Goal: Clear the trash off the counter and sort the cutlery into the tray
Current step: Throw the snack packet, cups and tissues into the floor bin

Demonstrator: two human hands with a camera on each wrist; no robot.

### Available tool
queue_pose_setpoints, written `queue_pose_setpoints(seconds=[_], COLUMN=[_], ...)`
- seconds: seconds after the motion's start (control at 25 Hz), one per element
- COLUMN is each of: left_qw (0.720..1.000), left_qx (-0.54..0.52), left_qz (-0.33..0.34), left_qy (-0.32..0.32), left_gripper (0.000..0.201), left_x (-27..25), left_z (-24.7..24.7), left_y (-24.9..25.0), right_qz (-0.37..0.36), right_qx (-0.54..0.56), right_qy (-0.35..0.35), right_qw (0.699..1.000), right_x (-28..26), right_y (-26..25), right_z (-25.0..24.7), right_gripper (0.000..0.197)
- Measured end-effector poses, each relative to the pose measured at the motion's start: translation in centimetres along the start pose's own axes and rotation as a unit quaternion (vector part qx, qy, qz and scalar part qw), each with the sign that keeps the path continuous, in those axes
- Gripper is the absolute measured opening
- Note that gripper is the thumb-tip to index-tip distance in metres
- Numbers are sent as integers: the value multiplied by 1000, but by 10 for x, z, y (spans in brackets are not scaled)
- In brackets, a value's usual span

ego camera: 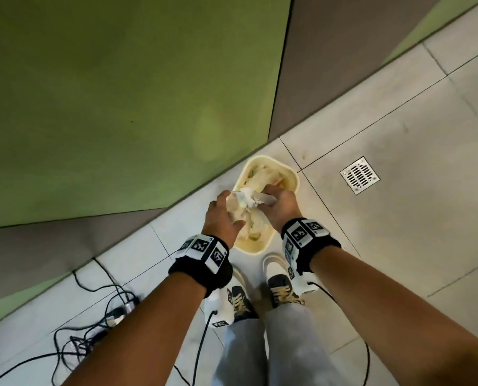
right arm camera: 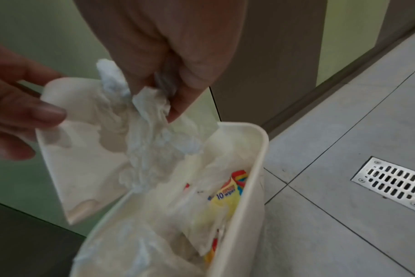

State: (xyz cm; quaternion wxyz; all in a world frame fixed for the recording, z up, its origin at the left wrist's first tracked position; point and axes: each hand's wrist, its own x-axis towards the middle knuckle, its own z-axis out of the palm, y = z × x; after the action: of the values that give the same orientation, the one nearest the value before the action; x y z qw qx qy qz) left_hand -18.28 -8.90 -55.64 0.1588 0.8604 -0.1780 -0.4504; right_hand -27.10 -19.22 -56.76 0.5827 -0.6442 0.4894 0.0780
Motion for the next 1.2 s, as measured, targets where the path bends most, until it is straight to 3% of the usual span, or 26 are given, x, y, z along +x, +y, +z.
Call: queue_pose_setpoints(seconds=[0.16, 0.24, 0.28, 0.4, 0.44, 0.52, 0.64, 0.76, 0.84, 0.92, 1.04, 1.12, 1.2], left_qw=[999, 997, 995, 991, 991, 987, 982, 995, 997, 997, 997, 997, 995], left_qx=[46, 79, 89, 112, 115, 143, 173, 75, 50, 47, 46, 57, 74], left_qz=[9, 25, 38, 66, 71, 75, 66, 11, -19, -18, -9, -8, 1], left_qy=[-15, -6, 1, 5, 7, 3, -35, -59, -57, -58, -55, -52, -60], left_gripper=[72, 68, 65, 62, 62, 62, 66, 78, 83, 81, 72, 69, 68], left_x=[57, 80, 89, 103, 106, 104, 88, 70, 60, 54, 55, 60, 65], left_z=[34, 50, 56, 71, 73, 75, 71, 67, 65, 65, 68, 72, 75], left_y=[-18, -25, -28, -34, -36, -37, -40, -44, -45, -46, -51, -58, -65], right_qz=[-8, -31, -41, -7, -11, -34, -23, -49, -94, -136, -91, -32, 14], right_qx=[-130, -241, -317, -521, -563, -606, -588, -522, -492, -512, -535, -535, -604], right_qy=[-5, -35, -73, -214, -230, -232, -229, -166, -119, -35, 38, 8, -29], right_qw=[992, 969, 945, 826, 794, 760, 775, 835, 857, 848, 839, 844, 797], right_x=[63, 92, 104, 117, 117, 108, 79, 44, 24, 22, 35, 51, 65], right_y=[37, 52, 62, 90, 98, 99, 79, 70, 67, 74, 76, 81, 81], right_z=[17, 26, 31, 47, 52, 54, 46, 35, 27, 27, 24, 34, 42], right_gripper=[15, 23, 31, 69, 75, 73, 66, 57, 49, 40, 16, 33, 50])
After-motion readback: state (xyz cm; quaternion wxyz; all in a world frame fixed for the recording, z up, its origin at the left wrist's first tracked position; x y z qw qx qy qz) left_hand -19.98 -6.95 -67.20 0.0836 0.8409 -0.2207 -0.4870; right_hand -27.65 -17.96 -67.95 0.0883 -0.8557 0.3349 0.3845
